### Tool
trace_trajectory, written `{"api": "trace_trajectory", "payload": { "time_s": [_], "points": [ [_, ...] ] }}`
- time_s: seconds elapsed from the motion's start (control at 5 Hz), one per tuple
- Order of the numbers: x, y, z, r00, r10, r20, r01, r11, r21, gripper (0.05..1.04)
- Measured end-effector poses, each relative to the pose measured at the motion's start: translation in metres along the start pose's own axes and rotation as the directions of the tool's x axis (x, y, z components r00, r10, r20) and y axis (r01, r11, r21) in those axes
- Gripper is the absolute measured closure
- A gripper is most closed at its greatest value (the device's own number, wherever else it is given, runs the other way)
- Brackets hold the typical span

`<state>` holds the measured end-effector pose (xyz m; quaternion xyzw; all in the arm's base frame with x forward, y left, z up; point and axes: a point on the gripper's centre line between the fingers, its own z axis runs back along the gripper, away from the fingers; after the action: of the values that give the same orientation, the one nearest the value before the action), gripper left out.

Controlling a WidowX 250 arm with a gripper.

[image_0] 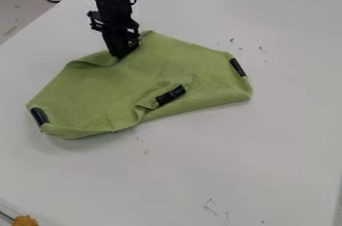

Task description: Unfold the cloth from bottom right to left

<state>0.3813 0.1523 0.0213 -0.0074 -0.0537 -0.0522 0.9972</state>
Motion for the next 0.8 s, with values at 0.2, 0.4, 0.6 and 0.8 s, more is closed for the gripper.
{"api": "trace_trajectory", "payload": {
  "time_s": [0.2,0.4,0.6,0.8],
  "points": [
    [0.010,0.010,0.013,0.996,-0.083,-0.035,0.087,0.989,0.119,1.030],
    [0.024,0.020,0.021,0.990,-0.132,-0.039,0.137,0.974,0.181,1.009],
    [0.028,0.043,0.020,0.992,-0.123,-0.017,0.124,0.970,0.209,0.867],
    [0.033,0.061,0.009,0.992,-0.127,-0.015,0.127,0.965,0.228,0.617]
  ]
}}
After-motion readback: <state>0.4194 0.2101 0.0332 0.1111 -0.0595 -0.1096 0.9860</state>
